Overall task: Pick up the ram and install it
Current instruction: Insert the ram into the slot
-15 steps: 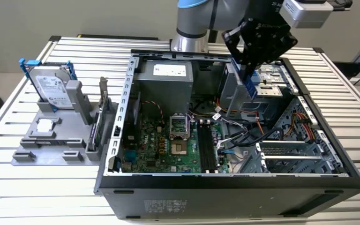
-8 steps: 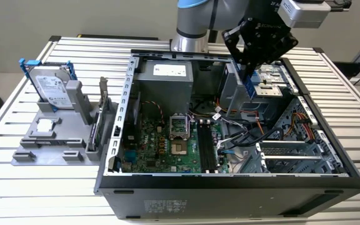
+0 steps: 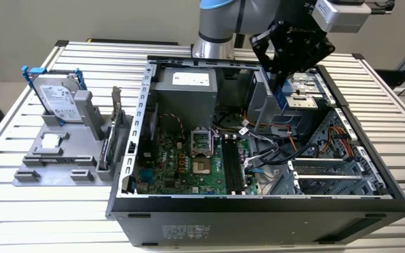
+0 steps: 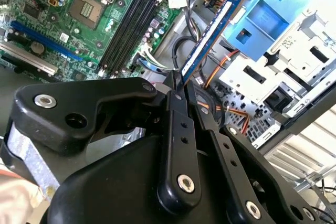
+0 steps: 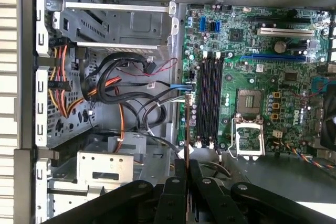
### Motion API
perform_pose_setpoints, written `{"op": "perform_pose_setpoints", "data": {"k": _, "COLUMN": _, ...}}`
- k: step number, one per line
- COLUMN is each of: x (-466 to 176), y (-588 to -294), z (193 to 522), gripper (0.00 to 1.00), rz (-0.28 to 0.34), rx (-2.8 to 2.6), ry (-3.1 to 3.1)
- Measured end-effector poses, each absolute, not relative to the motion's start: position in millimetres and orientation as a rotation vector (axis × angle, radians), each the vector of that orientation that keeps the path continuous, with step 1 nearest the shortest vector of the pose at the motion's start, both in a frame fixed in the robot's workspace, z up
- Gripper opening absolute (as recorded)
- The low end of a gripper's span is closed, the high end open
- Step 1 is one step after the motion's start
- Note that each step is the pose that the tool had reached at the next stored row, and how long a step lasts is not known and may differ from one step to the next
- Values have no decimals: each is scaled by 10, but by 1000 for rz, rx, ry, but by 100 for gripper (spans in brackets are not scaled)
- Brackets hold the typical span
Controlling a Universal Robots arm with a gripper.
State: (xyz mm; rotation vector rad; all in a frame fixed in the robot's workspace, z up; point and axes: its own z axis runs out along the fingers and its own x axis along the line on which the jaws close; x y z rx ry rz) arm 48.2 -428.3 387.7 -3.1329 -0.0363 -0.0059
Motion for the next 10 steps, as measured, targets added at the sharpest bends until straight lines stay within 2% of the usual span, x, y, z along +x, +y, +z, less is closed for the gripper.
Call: {"op": "perform_pose_setpoints", "data": {"k": 10, "x": 482, "y": -4283, "z": 3824, "gripper": 0, "rz": -6, "rx": -3137, "ry": -36}}
